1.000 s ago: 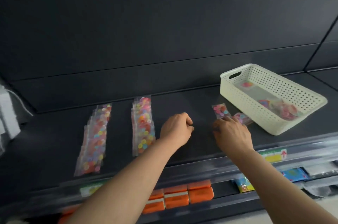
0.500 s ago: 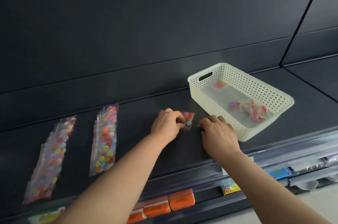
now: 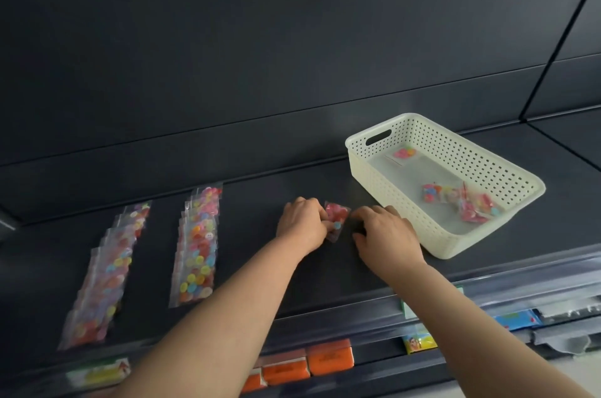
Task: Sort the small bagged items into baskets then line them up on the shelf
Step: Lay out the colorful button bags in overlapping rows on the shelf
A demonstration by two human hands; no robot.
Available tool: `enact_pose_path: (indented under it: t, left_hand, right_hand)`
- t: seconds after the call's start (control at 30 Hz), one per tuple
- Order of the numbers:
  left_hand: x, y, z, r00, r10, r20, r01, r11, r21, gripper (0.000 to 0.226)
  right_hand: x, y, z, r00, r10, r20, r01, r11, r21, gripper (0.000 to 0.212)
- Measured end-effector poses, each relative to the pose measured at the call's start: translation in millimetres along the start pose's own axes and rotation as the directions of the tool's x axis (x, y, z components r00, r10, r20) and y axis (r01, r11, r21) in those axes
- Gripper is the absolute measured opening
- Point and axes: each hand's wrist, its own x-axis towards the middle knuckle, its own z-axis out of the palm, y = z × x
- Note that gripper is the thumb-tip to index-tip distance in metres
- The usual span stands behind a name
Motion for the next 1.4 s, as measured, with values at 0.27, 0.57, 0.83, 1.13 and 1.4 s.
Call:
enact_pose_path:
  t: [0.27,0.57,0.83,1.13,1.4]
  left_hand:
    - [-27,-24,-32,0.978,0.182,-0.105,-0.206,0.924,-0.321,0.017]
    - [-64,-91,-52,0.991,-0.064,-0.119,-0.014,0.827,-0.562,0.006]
    - [-114,-173,-74,0.971,-0.201,-0.130,0.098,0.830,-0.549,0.024]
    - [-128,-214,-69,0.959,-0.145,-0.245,0.073,0.957,-0.282,0.035]
    - [-135,-224,-71,0.942,0.031,-0.336,-0.089,0.983,-0.160,0.028]
  right_hand:
    - [1,-24,-1,0.998,0.064,0.004,-0.055,0.812,0.581,0.039]
    - [-11,-83,13,0.992,0.084,0.092,-0.124,0.627,0.769,0.008]
    - [-34,-160,36,0.959,-0.105,0.263,-0.102,0.736,0.669,0.024]
    - [-50,-208,62,0.976,-0.064,0.207,-0.046,0.872,0.487,0.028]
    - [-56,-213,60,0.962,-0.271,-0.020,0.271,0.955,0.118,0.022]
